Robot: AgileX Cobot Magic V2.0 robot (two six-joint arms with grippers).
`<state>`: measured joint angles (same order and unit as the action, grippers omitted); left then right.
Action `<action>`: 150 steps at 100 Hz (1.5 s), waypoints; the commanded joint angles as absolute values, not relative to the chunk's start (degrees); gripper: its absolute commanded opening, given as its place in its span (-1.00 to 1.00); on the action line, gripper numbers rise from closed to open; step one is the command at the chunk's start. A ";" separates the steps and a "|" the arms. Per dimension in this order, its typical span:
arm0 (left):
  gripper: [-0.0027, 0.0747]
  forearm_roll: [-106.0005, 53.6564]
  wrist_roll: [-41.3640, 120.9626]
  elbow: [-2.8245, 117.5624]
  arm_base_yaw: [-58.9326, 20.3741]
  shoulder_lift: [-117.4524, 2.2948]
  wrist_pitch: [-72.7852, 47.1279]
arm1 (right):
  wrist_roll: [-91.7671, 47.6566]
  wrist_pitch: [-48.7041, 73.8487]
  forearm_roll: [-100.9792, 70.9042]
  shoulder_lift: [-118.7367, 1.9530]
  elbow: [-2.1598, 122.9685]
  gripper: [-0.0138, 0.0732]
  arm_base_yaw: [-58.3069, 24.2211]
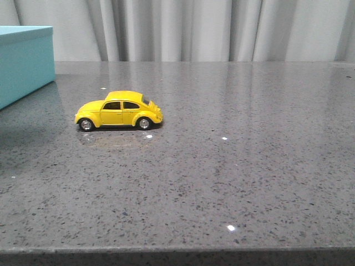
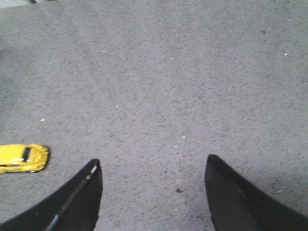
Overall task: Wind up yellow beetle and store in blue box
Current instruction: 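Lower the left gripper onto the beetle and grasp it, then lift the beetle with the left gripper and carry it over the blue box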
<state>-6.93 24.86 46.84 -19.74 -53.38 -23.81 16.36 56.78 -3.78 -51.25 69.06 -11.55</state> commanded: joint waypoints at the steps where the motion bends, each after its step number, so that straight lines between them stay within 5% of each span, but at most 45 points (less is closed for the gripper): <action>1: 0.05 -7.18 33.48 51.95 -23.03 -56.49 -24.68 | 15.62 52.88 -6.15 -48.51 69.68 0.39 -11.64; 23: 0.05 -7.18 46.29 61.82 -28.51 -66.81 -38.84 | 15.62 53.06 -7.31 -45.58 69.68 0.39 -11.64; 75: 0.05 -7.28 50.29 79.07 -33.32 -87.54 -49.15 | 14.37 54.34 -7.38 -45.19 69.68 0.39 -11.64; 150: 0.04 -7.05 50.53 81.38 -33.61 -97.10 -51.46 | 14.37 54.73 -7.38 -45.19 69.68 0.39 -11.64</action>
<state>-6.36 50.54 79.41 -33.46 -99.55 -52.68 15.11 58.24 -7.17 -45.45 68.39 -11.55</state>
